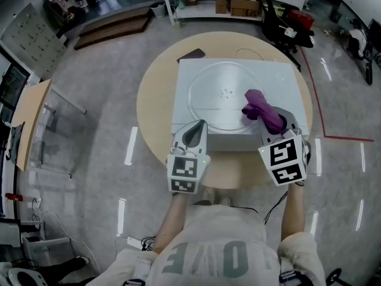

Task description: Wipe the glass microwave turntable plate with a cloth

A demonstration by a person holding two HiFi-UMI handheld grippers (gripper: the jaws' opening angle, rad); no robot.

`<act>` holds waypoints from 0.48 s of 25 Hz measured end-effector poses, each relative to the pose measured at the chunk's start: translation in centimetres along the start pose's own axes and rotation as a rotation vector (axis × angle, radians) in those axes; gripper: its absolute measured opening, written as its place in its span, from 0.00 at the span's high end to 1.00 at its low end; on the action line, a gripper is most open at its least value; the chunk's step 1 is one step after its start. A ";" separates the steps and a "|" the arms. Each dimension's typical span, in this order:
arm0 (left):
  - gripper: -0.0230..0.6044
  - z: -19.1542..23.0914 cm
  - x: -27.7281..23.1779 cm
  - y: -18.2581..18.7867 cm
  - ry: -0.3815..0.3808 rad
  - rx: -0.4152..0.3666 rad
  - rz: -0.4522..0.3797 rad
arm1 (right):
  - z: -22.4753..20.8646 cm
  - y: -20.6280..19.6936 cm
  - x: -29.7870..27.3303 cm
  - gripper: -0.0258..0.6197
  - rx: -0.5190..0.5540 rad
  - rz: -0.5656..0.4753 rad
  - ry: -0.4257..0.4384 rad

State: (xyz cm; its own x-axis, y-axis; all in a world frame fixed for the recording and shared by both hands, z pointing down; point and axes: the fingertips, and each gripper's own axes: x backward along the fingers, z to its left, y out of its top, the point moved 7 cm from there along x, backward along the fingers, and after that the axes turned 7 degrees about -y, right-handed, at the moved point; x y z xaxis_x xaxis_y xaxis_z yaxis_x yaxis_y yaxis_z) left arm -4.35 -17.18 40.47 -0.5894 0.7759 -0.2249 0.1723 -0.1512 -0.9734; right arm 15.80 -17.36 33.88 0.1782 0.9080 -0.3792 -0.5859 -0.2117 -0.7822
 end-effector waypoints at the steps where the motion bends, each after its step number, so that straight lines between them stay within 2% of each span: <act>1: 0.96 -0.1 0.0 0.0 0.001 -0.001 0.000 | -1.5 0.2 -1.1 0.89 -0.020 -0.004 -0.037; 3: 0.96 -0.2 -0.1 -0.1 0.000 -0.003 0.001 | -4.4 0.1 -4.2 0.89 -0.072 0.012 -0.084; 6: 0.96 -0.4 -0.3 -0.2 -0.005 -0.001 0.003 | -7.2 -1.0 -8.6 0.89 -0.099 0.100 -0.108; 9: 0.96 -0.5 -0.1 -0.2 -0.009 0.000 0.004 | -7.1 -1.9 -10.2 0.89 -0.067 0.166 -0.104; 12: 0.96 -0.4 0.0 -0.1 -0.009 -0.004 0.000 | -6.2 -2.0 -9.8 0.89 -0.052 0.169 -0.096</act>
State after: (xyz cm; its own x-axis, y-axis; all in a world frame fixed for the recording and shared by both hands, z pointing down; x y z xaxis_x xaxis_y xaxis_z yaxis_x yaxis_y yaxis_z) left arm -4.03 -16.93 40.56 -0.5967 0.7701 -0.2257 0.1757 -0.1491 -0.9731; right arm 20.15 -28.11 36.13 0.0031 0.8877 -0.4603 -0.5593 -0.3801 -0.7367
